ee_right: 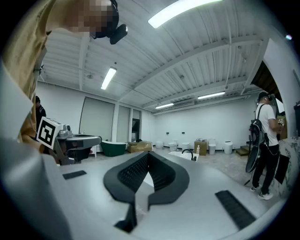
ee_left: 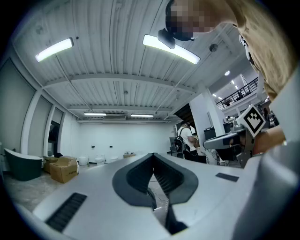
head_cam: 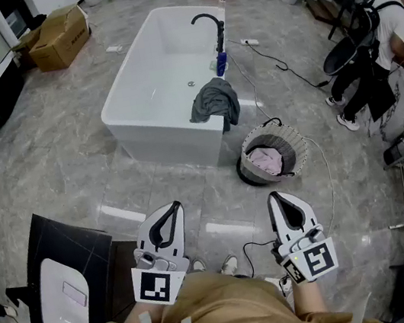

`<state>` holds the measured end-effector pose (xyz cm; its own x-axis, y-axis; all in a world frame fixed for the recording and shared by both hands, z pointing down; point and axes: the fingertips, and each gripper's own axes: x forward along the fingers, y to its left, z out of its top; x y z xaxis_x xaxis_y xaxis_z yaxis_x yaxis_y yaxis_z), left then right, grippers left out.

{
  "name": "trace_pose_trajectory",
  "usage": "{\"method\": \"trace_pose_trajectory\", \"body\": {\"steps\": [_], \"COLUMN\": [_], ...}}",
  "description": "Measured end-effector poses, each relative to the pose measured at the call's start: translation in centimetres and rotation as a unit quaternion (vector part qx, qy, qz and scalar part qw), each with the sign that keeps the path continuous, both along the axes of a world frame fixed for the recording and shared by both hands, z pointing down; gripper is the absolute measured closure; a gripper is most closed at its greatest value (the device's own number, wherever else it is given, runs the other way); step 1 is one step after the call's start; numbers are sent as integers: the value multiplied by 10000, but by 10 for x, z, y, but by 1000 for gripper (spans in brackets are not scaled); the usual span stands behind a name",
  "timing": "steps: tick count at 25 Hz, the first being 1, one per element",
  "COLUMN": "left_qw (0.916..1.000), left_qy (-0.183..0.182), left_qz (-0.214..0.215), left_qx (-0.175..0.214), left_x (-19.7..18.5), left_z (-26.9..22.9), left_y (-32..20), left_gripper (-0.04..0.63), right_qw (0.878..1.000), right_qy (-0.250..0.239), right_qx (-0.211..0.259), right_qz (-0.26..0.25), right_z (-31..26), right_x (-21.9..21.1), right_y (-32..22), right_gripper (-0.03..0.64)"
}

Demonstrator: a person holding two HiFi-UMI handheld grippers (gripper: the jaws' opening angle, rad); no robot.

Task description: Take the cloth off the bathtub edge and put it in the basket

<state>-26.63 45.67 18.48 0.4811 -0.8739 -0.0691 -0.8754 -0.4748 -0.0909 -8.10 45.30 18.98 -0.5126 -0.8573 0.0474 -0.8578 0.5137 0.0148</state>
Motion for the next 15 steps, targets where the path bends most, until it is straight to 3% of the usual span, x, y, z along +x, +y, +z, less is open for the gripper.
{"method": "trace_pose_trajectory", "body": {"steps": [15], "left_qw": [9995], "left_qy": [155], "left_qz": [236], "left_qx": [-108], "left_x": [-23], "left_z": [13], "left_y": [-6], "left_gripper": [589], "right_qw": [9995], "right_qy": [107], "right_qx": [96], "right_qz": [287], "right_z": [-8], "right_x": [-25], "right_y": [-7], "right_gripper": [611]}}
